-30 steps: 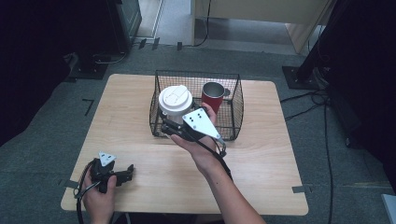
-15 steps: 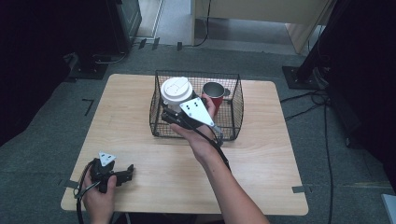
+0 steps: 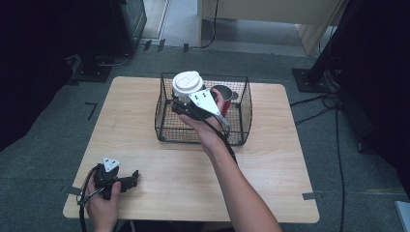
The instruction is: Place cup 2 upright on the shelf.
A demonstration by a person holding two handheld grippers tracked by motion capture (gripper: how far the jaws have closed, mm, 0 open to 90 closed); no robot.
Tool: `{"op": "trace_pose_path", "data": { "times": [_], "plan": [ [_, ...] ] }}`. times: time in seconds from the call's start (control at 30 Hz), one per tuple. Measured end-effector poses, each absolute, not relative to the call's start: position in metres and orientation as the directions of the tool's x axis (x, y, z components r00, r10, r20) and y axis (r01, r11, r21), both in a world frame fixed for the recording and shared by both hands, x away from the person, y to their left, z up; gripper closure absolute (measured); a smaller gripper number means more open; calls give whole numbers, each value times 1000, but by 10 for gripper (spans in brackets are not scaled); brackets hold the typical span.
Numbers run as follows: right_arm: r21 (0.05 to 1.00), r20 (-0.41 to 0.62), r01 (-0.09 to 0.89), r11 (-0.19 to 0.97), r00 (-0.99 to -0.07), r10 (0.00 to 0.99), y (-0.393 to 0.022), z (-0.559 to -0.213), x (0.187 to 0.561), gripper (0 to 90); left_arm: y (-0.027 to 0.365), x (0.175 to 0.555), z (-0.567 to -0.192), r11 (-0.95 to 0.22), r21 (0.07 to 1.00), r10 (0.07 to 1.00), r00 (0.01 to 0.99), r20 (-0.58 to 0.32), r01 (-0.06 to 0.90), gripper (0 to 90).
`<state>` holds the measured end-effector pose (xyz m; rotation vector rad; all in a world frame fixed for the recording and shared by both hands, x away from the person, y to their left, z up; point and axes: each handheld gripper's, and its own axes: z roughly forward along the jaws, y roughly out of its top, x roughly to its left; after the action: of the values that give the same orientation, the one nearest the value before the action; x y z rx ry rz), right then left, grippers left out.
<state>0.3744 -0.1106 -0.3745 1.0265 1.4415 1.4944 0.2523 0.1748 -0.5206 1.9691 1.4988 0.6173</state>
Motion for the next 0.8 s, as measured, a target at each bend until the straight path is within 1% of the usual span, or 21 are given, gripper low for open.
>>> {"op": "trace_pose_path", "data": {
  "times": [0.2,0.57,0.67,0.8],
  "plan": [
    [1000,20,21,-14,-335,942,-110,-388,393,159,175,252,-521,-198,691,965,261,14,696,0],
    [997,4,70,20,-329,944,-101,-412,410,159,174,252,-521,-196,692,966,260,12,695,0],
    [995,11,95,21,-328,944,-100,-417,413,159,174,253,-521,-196,692,965,260,12,695,0],
    [995,32,103,3,-334,942,-100,-417,418,159,174,253,-521,-198,690,965,261,14,696,0]
  ]
}}
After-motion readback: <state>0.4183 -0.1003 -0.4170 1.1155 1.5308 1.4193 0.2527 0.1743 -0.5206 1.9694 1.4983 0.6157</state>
